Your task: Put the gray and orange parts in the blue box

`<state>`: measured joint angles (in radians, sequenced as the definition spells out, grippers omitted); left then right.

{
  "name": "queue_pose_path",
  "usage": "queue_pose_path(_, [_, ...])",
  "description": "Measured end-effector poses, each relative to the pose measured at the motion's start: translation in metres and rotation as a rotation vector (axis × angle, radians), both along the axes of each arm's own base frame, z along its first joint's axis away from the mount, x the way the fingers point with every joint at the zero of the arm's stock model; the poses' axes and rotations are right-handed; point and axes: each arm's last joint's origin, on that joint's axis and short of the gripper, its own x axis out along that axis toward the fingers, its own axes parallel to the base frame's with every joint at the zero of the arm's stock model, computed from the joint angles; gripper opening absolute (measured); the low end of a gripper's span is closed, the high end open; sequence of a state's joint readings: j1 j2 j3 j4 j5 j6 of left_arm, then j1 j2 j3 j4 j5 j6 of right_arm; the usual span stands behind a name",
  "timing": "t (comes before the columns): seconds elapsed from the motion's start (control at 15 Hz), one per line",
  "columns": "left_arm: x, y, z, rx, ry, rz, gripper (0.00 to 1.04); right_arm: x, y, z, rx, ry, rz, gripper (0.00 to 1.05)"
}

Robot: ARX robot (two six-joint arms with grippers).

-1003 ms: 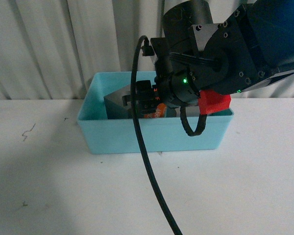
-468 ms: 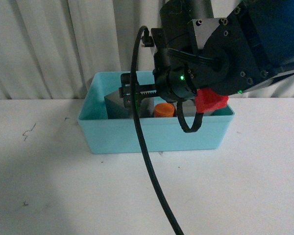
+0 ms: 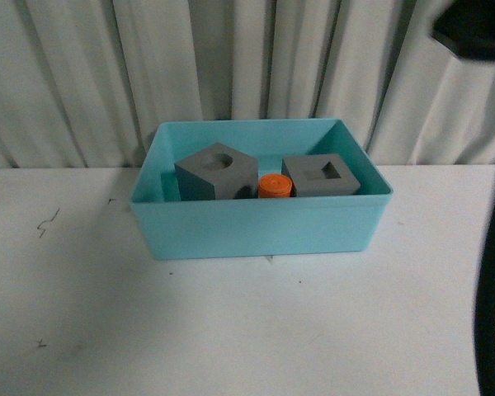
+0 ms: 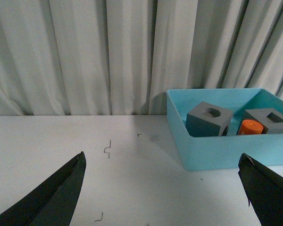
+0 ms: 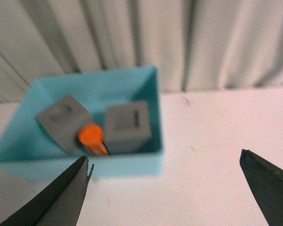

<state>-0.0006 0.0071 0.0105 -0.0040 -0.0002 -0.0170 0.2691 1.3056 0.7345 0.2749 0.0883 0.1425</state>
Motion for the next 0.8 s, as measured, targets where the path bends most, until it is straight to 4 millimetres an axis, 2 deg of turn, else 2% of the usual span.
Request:
queue_pose_path(0.13, [0.0, 0.0, 0.0, 0.0, 0.0, 0.0, 0.98, -0.075, -0.042, -0.025, -0.015, 0.143, -0.168, 0.98])
queue_pose_path(0.2, [0.0, 0.0, 0.0, 0.0, 0.0, 0.0, 0.98, -0.114, -0.048, -0.035, -0.014, 0.191, -0.218, 0.98])
queue_pose_path(0.27, [0.0, 0.0, 0.0, 0.0, -0.001, 0.0, 0.98, -0.142, -0.045, -0.044, -0.001, 0.233, -0.233, 0.98])
queue_pose_path(0.33, [0.0, 0.0, 0.0, 0.0, 0.0, 0.0, 0.98, -0.161, -0.042, -0.051, 0.022, 0.213, -0.22, 0.97])
queue_pose_path(0.4, [0.0, 0.0, 0.0, 0.0, -0.001, -0.003, 0.98, -0.167, -0.045, -0.055, 0.08, -0.062, -0.184, 0.85])
queue_pose_path(0.47, [0.0, 0.0, 0.0, 0.0, 0.002, 0.005, 0.98, -0.174, -0.052, -0.06, 0.061, -0.238, -0.187, 0.72])
queue_pose_path(0.53, [0.0, 0.0, 0.0, 0.0, 0.0, 0.0, 0.98, -0.175, -0.057, -0.057, -0.003, -0.305, -0.187, 0.57])
queue_pose_path(0.8, [0.0, 0.0, 0.0, 0.0, -0.001, 0.0, 0.98, -0.175, -0.072, -0.069, -0.076, -0.305, -0.172, 0.04])
